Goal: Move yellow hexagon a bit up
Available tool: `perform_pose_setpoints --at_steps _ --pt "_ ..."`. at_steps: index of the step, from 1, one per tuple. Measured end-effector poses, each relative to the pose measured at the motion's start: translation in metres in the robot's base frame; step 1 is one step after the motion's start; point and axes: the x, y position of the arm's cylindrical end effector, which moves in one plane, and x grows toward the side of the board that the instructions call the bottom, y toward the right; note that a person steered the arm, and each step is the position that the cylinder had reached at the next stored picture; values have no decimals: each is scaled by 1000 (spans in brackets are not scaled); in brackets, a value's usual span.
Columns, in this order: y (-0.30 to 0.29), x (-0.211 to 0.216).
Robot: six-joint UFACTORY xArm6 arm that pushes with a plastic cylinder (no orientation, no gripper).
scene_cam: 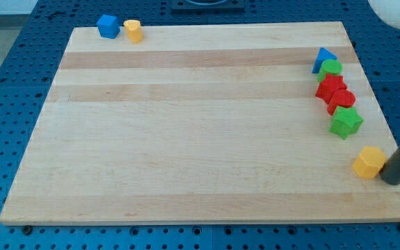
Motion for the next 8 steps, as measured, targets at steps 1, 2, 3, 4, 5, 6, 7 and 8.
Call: perform_pose_setpoints --at_steps 1,2,3,4,5,6,7,8 --pt "-1 -4" --pt "18 1" --pt "22 22" --pt "19 37" --pt "0 39" --pt "-12 36" --pt "-14 26" --pt "-14 10"
